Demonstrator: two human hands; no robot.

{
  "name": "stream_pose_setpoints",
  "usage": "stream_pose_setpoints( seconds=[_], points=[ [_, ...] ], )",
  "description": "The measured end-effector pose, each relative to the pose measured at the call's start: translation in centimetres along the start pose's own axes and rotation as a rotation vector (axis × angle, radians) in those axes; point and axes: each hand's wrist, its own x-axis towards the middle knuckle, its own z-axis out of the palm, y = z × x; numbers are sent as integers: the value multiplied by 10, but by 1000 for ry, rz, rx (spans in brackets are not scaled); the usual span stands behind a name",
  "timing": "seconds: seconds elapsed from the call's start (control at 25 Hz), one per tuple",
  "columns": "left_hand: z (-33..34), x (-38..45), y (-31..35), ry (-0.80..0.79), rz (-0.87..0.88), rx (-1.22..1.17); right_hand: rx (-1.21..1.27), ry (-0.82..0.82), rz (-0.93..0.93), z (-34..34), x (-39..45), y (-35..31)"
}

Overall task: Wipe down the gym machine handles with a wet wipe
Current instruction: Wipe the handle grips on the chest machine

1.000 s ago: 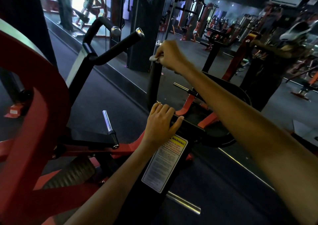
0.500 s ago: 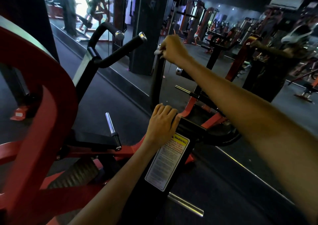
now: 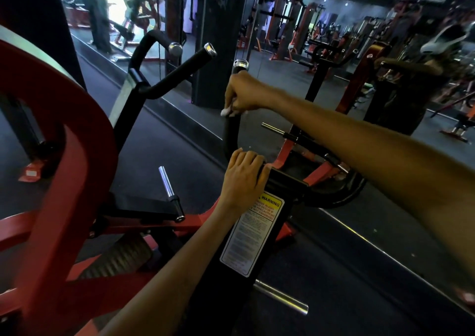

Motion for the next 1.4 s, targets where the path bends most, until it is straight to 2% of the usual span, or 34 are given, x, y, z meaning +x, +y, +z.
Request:
stream_pose_setpoints(
  seconds=[0.12, 0.2, 0.32, 0.52, 0.68, 0.84, 1.0, 1.04, 1.12, 1.2, 1.32, 1.4],
  points=[
    [-2, 0, -1, -21, 4, -2, 162, 332, 87, -5, 15, 12],
    [-3, 0, 1, -30, 4, -2, 78, 426, 135, 3, 18, 15],
    [-4, 0, 1, -27, 1, 1, -76, 350, 141, 13, 12, 5],
    [-3, 1, -1, -27, 10, 10, -210, 206, 27, 26, -11, -15],
    [-4, 0, 1, -28, 13, 9, -77, 171, 69, 15, -3, -8],
    [-5, 1, 3, -40, -10, 33, -93, 194, 52, 31, -8, -15],
    [-3, -3, 8, -40, -22, -6, -36, 33, -30, 35, -23, -17],
    [-2, -7, 8, -33, -14, -8, -3, 57, -11, 27, -22, -14],
    [4, -19, 9, -16, 20, 30, 29, 215, 48, 12, -20, -5],
    [12, -39, 13, -40, 27, 81, -16, 295, 76, 11, -19, 1],
    [22, -69, 19, -112, -28, 99, -14, 220, 19, 31, -20, -2],
    [30, -83, 18, -104, -51, 108, 21, 163, -14, 41, -25, -6]
  ],
)
